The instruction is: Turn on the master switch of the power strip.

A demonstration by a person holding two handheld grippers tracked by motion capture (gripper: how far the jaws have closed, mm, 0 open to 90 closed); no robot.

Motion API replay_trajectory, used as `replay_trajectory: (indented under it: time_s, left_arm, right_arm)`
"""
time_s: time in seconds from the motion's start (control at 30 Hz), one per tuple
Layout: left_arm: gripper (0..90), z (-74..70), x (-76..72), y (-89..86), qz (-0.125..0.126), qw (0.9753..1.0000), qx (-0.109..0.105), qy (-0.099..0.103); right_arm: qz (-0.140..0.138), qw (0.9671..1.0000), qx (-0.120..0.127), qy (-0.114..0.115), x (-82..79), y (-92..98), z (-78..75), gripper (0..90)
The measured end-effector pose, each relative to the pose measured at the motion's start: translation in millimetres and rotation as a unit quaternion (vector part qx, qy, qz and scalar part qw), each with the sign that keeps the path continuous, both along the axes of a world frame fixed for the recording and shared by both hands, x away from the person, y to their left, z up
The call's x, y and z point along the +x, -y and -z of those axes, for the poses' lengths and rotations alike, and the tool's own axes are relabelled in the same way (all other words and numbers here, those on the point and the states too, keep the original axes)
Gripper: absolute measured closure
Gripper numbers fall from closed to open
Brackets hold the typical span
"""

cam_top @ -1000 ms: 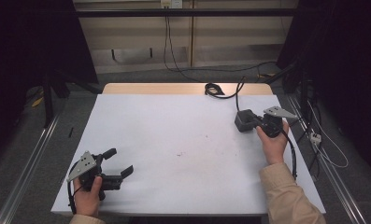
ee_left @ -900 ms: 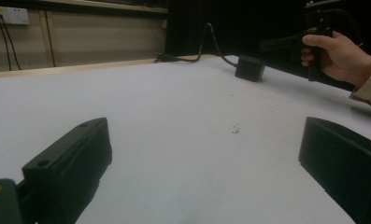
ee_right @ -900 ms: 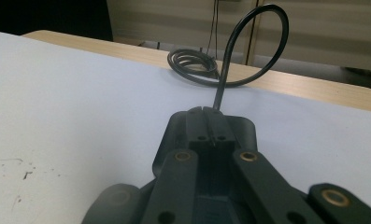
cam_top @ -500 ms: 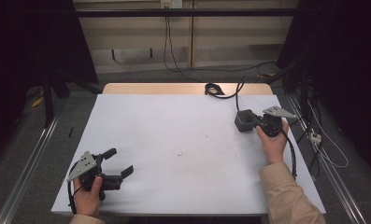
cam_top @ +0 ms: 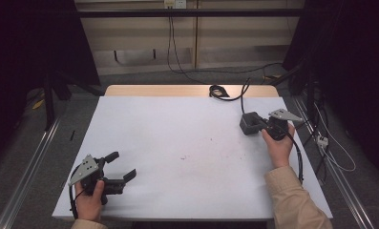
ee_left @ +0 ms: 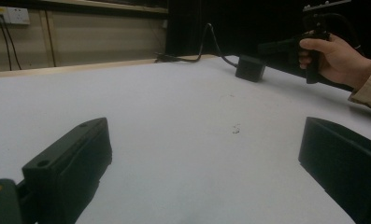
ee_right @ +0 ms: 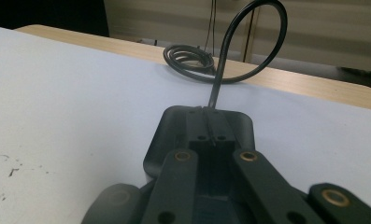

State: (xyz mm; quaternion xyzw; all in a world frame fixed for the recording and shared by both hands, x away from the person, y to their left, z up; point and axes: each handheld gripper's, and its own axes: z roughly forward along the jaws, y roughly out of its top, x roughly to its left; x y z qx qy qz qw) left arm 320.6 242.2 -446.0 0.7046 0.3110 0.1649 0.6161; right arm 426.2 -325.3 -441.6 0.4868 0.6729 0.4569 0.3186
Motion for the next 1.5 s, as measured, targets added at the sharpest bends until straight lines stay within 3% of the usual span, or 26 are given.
replay_trajectory:
  time_s: [1.3,1.5]
  left_arm:
    - [2.2,-0.4,-1.7,-2.7,-0.002,1.0000,-0.006,0.003]
    - [2.2,-0.5,-2.2,-3.6,-0.003,1.0000,-0.005,0.003]
  right_arm:
    - [0.000,1.0000,0.004,0.002,2.8,-1.1,4.8,90.0]
    - [0.000,1.0000,-0.007,0.005,2.9,-3.8,4.6,90.0]
